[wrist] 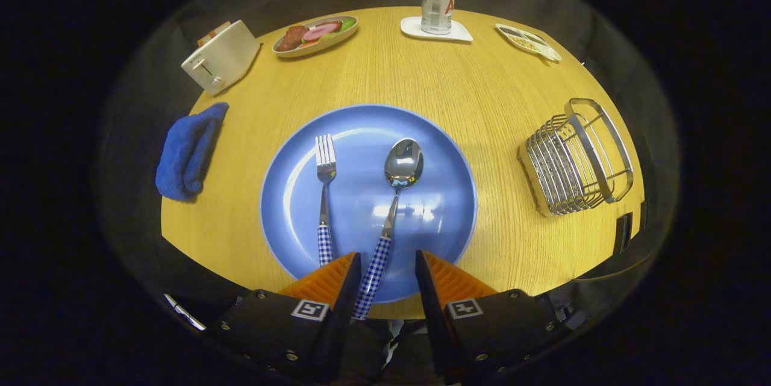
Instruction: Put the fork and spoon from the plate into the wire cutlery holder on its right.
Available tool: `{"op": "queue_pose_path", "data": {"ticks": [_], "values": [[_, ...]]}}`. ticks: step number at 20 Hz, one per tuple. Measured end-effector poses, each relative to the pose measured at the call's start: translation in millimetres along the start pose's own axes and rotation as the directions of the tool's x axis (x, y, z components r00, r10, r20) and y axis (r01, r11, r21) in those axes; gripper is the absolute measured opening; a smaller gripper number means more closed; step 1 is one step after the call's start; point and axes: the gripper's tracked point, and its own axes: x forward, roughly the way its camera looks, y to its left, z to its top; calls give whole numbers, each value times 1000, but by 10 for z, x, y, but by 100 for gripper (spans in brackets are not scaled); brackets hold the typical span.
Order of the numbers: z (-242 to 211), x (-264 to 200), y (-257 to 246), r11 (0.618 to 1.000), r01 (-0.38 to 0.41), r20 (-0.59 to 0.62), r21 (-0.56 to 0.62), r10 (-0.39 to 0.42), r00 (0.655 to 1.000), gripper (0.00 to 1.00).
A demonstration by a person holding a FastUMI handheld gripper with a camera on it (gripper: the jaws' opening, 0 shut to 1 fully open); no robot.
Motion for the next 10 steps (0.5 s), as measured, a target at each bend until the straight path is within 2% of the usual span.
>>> {"op": "queue_pose_path", "data": {"ticks": [1,3,4,5,10], "values": [[-20,25,6,1000,3,-28,-5,-4,1000,54],[-61,108,47,1000,1,-99,-13,-3,995,54],[-58,-57,52,1000,8,-118,4,-7,993,38],[-110,80,43,1000,-3,-134,-2,3,991,22],[-31,55,-63,998,4,-123,-63,-11,992,23]]}}
